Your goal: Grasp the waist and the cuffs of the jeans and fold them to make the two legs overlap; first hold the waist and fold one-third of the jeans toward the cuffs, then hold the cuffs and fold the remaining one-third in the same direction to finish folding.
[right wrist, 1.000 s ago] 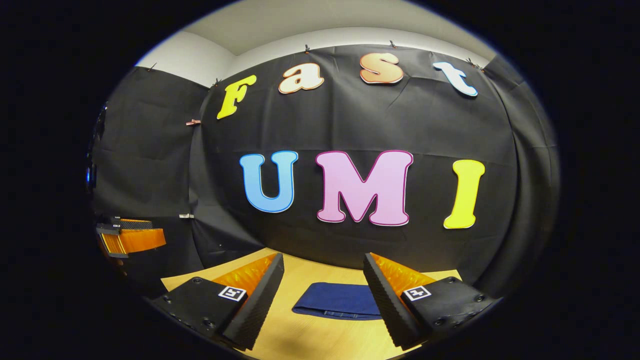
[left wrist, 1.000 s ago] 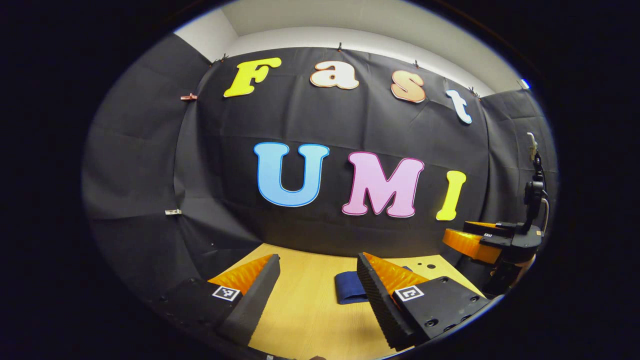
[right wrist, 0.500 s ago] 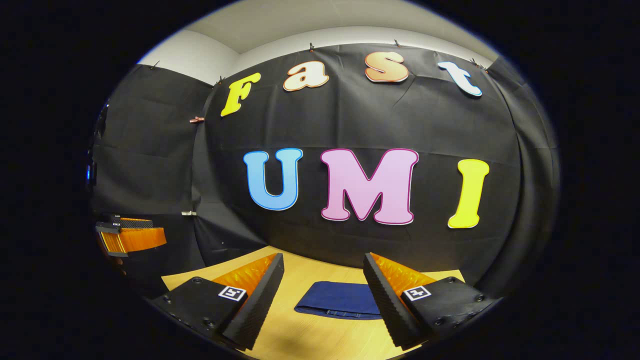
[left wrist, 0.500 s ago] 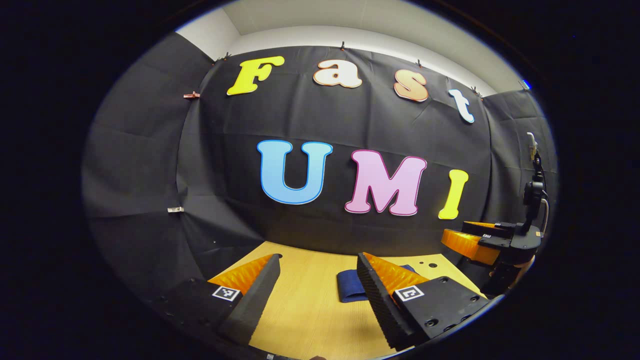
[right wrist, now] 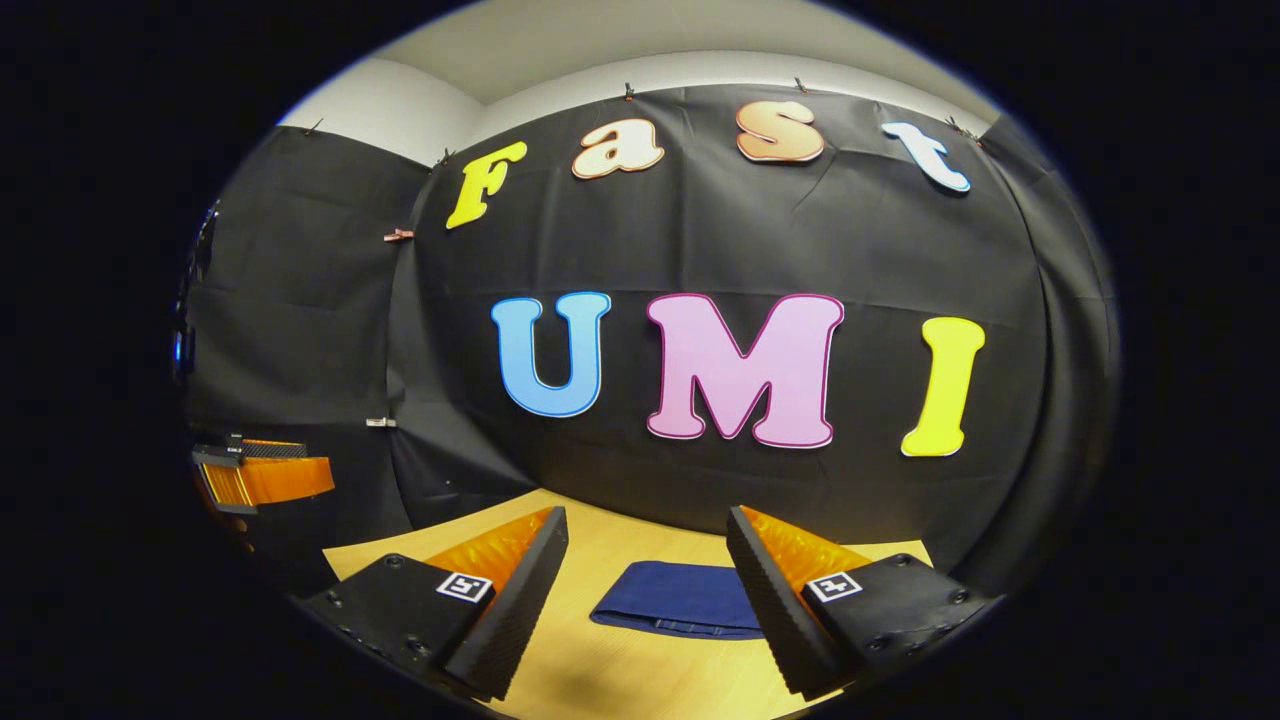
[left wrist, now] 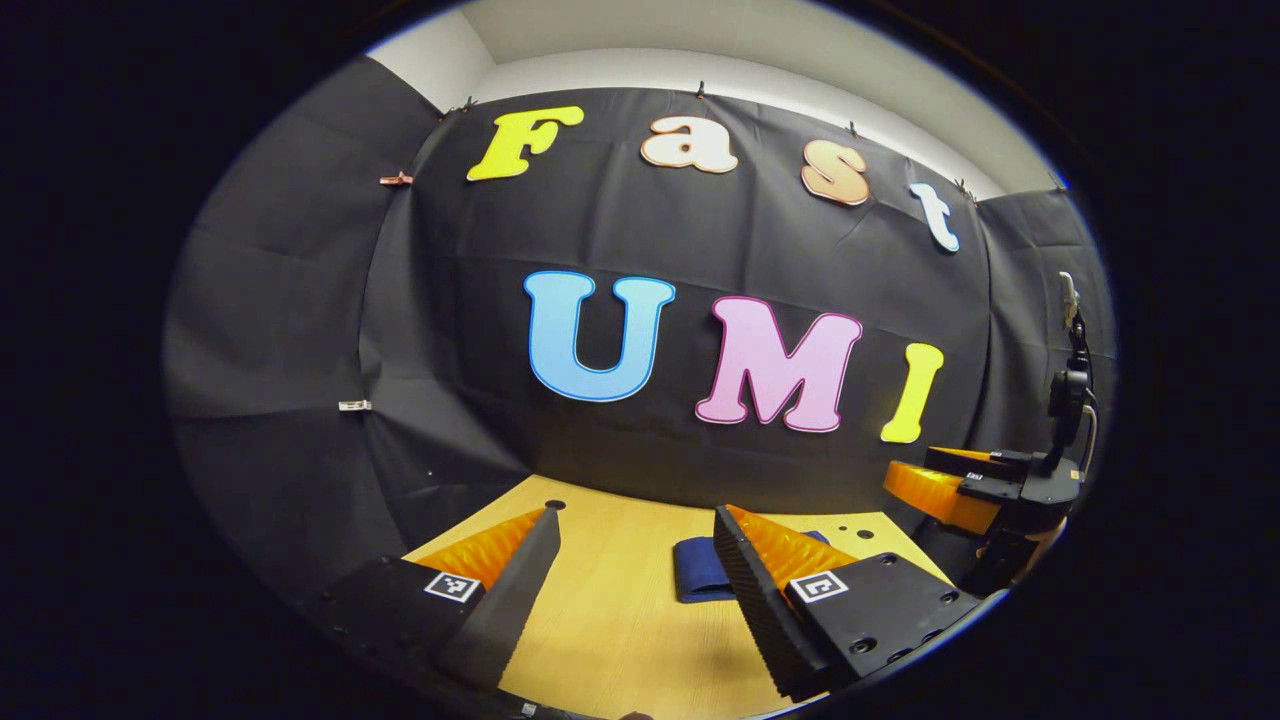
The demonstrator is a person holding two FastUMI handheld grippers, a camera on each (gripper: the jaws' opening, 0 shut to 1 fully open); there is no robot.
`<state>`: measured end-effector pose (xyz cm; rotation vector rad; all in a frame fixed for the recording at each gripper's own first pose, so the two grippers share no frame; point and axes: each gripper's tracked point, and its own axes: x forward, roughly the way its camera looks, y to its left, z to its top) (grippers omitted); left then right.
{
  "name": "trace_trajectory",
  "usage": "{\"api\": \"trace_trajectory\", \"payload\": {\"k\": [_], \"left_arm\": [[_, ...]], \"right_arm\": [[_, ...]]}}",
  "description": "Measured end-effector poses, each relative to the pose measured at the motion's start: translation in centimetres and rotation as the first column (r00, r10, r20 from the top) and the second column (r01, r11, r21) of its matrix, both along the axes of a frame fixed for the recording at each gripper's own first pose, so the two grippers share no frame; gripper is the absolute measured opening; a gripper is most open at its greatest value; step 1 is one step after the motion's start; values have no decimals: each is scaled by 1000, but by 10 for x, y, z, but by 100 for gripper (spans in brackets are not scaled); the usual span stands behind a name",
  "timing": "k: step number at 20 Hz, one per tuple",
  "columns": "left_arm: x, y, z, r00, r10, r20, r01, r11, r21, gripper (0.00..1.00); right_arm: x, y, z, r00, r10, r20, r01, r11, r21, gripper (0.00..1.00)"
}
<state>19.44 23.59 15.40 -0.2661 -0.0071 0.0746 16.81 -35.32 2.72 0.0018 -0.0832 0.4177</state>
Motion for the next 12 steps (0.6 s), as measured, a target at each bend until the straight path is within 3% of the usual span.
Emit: {"api": "trace_trajectory", "payload": {"k": [12], "left_arm": [[1,-2,-2,1000,-11,-12,11,1000,2,96]], "right_arm": [[6,-2,-2,1000,-7,-8,7,1000,3,98]]}}
